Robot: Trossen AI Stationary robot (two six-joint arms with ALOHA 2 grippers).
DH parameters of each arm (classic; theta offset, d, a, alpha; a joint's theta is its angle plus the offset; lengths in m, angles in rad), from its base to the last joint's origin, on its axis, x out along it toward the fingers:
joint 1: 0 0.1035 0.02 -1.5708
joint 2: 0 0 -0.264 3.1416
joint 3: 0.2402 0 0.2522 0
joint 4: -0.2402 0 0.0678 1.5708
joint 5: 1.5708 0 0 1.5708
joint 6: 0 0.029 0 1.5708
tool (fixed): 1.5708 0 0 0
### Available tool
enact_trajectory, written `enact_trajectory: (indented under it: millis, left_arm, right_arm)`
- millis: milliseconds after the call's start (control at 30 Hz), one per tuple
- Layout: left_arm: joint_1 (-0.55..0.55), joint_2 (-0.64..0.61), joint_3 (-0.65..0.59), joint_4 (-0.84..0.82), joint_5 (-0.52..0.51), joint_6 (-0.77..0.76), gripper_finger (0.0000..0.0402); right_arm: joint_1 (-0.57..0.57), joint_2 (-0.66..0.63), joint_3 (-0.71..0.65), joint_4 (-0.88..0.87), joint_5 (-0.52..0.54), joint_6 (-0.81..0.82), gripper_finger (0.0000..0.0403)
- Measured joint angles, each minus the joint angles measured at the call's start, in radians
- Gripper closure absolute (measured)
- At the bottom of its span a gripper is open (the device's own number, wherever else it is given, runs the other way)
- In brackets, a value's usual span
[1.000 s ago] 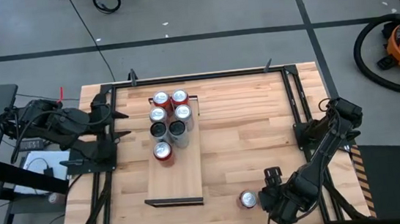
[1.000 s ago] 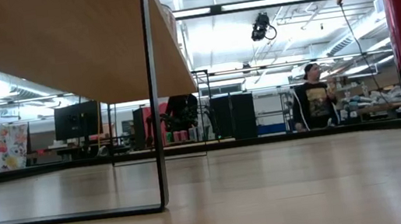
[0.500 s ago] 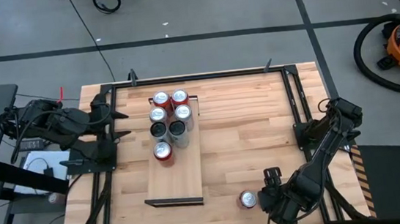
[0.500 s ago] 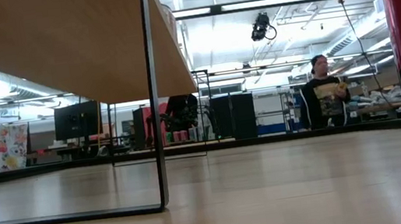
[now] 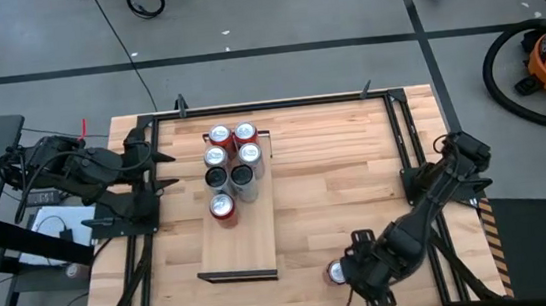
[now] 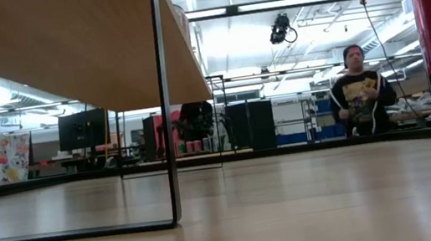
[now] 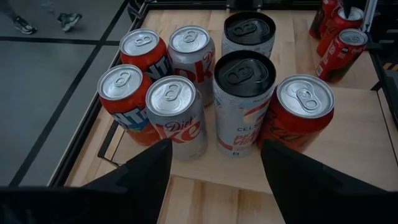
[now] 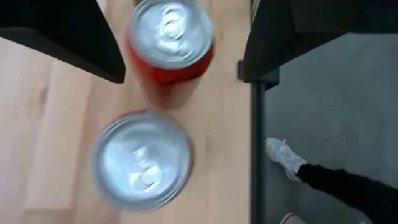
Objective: Pick and place cans onto a shelf
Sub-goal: Put the red-black soda can on the shelf aligned with the other red-black pattern soda can
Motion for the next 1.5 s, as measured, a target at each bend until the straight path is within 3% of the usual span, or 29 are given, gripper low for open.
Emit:
enact_trajectory:
  millis: [167, 467, 1100, 1300, 1500]
  left_arm:
    - [0.000, 0.000, 0.000, -0.008, 0.000, 0.000, 0.0143]
    - [0.000, 0.000, 0.000, -0.012, 0.001, -0.006, 0.0143]
    - [0.000, 0.000, 0.000, -0.011, -0.001, -0.034, 0.0143]
    - [0.000, 0.000, 0.000, -0.011, -0.002, -0.036, 0.0143]
    - [0.000, 0.000, 0.000, -0.011, -0.002, -0.036, 0.0143]
  right_arm:
    - [-0.023, 0.000, 0.000, 0.008, 0.037, -0.078, 0.0043]
    - [0.040, 0.001, -0.055, 0.015, 0.082, -0.129, 0.0041]
    - [0.072, 0.002, -0.270, 0.193, 0.109, 0.108, 0.0046]
    - [0.054, -0.001, -0.270, 0.175, 0.107, 0.034, 0.0088]
    - [-0.032, -0.005, -0.267, 0.091, 0.111, -0.110, 0.0089]
